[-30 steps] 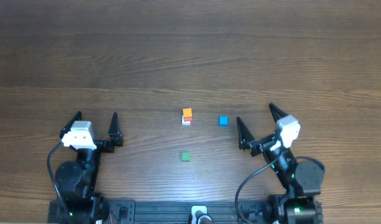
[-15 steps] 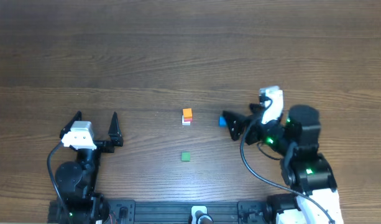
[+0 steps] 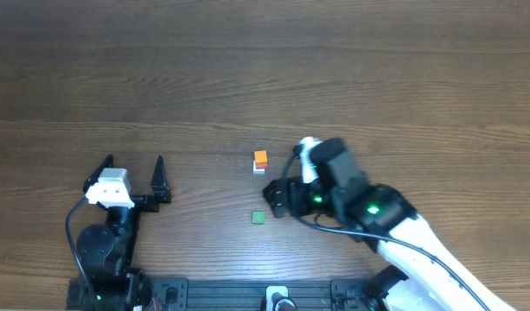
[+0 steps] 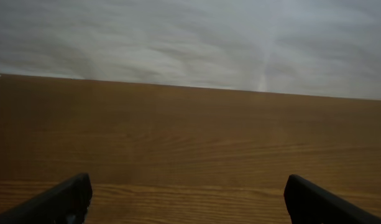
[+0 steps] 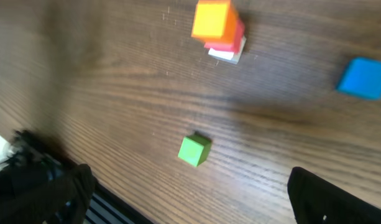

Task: Stack Cubes

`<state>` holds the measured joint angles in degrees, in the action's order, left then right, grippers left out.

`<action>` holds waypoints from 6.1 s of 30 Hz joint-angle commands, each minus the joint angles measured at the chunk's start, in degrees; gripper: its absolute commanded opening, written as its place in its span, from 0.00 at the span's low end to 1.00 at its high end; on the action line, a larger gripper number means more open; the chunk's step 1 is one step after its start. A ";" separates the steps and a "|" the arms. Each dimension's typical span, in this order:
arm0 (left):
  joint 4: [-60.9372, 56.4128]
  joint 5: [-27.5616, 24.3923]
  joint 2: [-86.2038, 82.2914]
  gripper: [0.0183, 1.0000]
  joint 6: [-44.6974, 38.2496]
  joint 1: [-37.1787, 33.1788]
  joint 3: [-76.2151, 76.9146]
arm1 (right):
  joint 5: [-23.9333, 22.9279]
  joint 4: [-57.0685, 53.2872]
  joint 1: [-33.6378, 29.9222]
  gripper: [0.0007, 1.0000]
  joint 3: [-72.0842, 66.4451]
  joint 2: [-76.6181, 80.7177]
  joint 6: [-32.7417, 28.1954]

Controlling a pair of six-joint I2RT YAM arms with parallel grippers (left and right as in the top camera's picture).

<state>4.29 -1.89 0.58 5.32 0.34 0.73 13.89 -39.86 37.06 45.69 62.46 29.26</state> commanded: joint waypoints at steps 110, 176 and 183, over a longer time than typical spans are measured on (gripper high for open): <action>-0.02 0.46 -0.26 1.00 -1.05 -0.20 -0.42 | -17.77 -1.53 22.29 0.29 11.72 37.97 28.81; -0.02 0.46 -0.26 1.00 -1.05 -0.20 -0.42 | -19.47 -24.79 5.40 0.01 43.87 47.39 9.88; -0.02 0.46 -0.26 1.00 -1.05 -0.20 -0.42 | -19.28 -23.91 5.42 0.01 43.43 47.39 9.88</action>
<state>4.27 -1.89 0.58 5.32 0.34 0.73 -5.91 -64.18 42.89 89.56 109.03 38.98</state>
